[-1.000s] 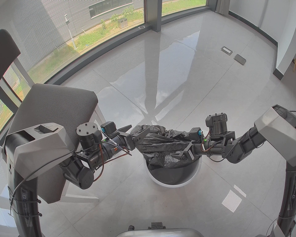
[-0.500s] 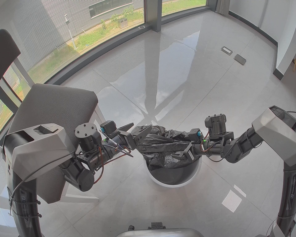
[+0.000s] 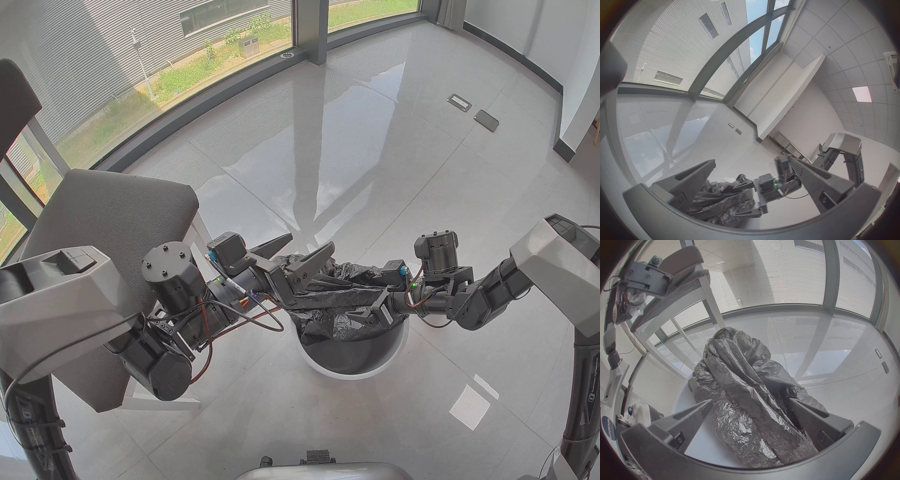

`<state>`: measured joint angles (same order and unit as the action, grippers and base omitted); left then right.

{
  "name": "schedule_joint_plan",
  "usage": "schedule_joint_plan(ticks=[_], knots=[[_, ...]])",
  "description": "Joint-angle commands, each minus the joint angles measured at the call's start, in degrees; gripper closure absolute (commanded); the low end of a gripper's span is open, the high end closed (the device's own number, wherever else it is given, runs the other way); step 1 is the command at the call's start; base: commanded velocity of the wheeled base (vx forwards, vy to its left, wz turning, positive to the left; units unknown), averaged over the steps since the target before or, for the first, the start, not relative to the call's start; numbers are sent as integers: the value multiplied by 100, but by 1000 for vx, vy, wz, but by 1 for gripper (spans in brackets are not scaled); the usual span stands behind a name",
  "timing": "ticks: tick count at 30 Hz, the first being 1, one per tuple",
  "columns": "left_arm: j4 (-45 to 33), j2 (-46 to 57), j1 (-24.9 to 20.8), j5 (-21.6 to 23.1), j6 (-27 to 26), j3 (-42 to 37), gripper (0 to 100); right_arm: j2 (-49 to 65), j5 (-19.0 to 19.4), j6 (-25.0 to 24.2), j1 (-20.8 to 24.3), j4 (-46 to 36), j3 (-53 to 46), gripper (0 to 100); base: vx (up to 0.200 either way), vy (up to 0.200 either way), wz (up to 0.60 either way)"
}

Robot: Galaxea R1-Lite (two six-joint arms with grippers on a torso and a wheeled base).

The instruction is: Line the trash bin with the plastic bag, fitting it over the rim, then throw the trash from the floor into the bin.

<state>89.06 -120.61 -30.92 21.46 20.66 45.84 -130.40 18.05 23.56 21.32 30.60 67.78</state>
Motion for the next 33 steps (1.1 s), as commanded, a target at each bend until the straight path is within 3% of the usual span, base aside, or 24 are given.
schedule_joint_plan(ticks=[1,20,21,33], knots=[[14,416,-37,8,-1,-128,0,-11,5,-1,4,-1,7,0,0,0,0],[23,785,15,17,8,-172,0,-266,5,17,118,8,86,0,0,0,0],[32,794,24,17,8,-172,0,-275,5,8,118,8,95,100,0,0,0],[67,829,24,17,17,-242,0,-275,-21,-10,153,43,95,100,0,0,0]])
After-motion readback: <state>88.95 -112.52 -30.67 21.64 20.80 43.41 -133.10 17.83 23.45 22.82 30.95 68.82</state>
